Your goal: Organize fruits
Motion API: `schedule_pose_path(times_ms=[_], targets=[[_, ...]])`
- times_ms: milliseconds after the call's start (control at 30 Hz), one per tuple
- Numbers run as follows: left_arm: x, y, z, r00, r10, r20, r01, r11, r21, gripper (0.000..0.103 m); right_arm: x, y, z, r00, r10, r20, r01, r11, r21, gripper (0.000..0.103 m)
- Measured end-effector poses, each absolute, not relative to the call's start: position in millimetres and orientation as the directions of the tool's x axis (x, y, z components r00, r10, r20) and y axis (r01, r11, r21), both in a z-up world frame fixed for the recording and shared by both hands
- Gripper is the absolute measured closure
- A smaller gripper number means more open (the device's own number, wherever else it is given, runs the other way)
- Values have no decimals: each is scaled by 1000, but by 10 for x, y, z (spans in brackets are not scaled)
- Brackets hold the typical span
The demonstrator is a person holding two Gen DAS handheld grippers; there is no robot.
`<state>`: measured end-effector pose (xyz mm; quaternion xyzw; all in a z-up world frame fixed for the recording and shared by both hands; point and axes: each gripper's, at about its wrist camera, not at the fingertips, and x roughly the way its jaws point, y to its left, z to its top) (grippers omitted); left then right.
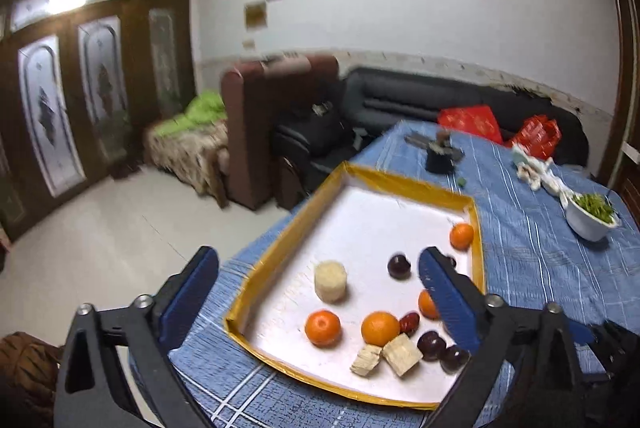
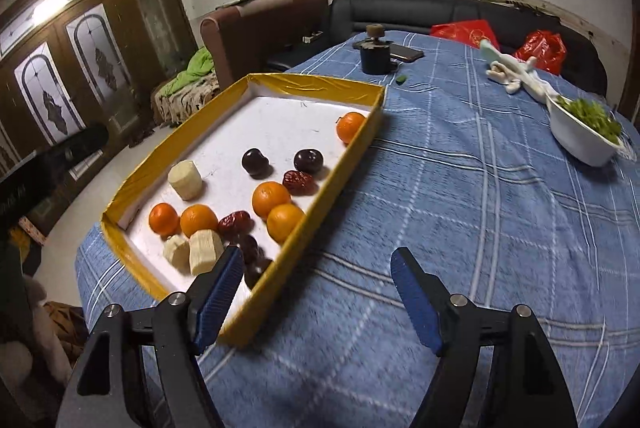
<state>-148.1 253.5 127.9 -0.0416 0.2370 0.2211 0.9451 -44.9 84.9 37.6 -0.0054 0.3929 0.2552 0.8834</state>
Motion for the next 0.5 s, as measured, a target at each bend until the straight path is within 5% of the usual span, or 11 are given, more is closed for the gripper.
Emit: schedule_pose_path(times_ms=[200, 500], targets=[[-1694, 2309, 1512, 788, 487, -378, -514, 857, 33, 0, -702, 660, 526, 616, 451, -646, -476, 866, 151, 17], [-1765, 2076, 1485, 771, 498, -397, -534, 845, 24, 0, -979, 508, 603, 674, 440, -594, -494, 866, 81, 12]])
